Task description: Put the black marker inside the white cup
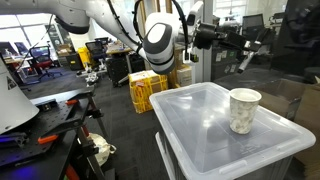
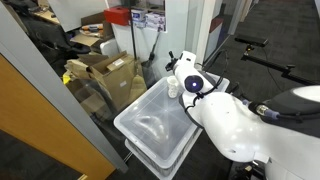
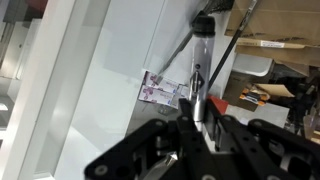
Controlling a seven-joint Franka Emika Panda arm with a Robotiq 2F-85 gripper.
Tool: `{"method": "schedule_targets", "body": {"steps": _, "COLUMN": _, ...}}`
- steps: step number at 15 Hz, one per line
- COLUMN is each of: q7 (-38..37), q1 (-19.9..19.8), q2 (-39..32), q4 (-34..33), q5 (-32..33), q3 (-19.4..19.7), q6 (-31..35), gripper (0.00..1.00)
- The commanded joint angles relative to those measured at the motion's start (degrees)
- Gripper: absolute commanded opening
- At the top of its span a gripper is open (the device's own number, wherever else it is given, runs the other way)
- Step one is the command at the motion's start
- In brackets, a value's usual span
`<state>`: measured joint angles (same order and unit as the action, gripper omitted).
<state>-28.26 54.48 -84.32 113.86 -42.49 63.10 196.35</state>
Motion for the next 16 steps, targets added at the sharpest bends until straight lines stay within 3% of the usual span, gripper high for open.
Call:
{"method": "schedule_targets", "body": {"steps": 1, "q7": 2.47, "q1": -1.66, "q2": 0.00, "q4": -0.73, "q5": -2.73, "q3": -1.16, "q6": 4.04, "gripper": 0.05}}
{"method": "schedule_targets", "body": {"steps": 3, "q7": 3.76, "q1": -0.83, "q2": 0.16, "q4": -2.06, "q5": -4.16, "q3": 0.22, "q6": 1.85, "gripper": 0.05}}
{"method": "schedule_targets", "body": {"steps": 9, "q7": 6.50, "q1": -2.20, "q2": 0.17, "q4": -5.77, "q5": -6.09, "q3": -0.35, "q6": 1.83, "gripper": 0.05}}
{"method": "schedule_targets", "body": {"steps": 16, "q7": 7.11, "q1": -3.62, "q2": 0.12, "q4": -5.47, "q5": -7.76, "q3": -0.79, "q6": 1.75, "gripper": 0.05}}
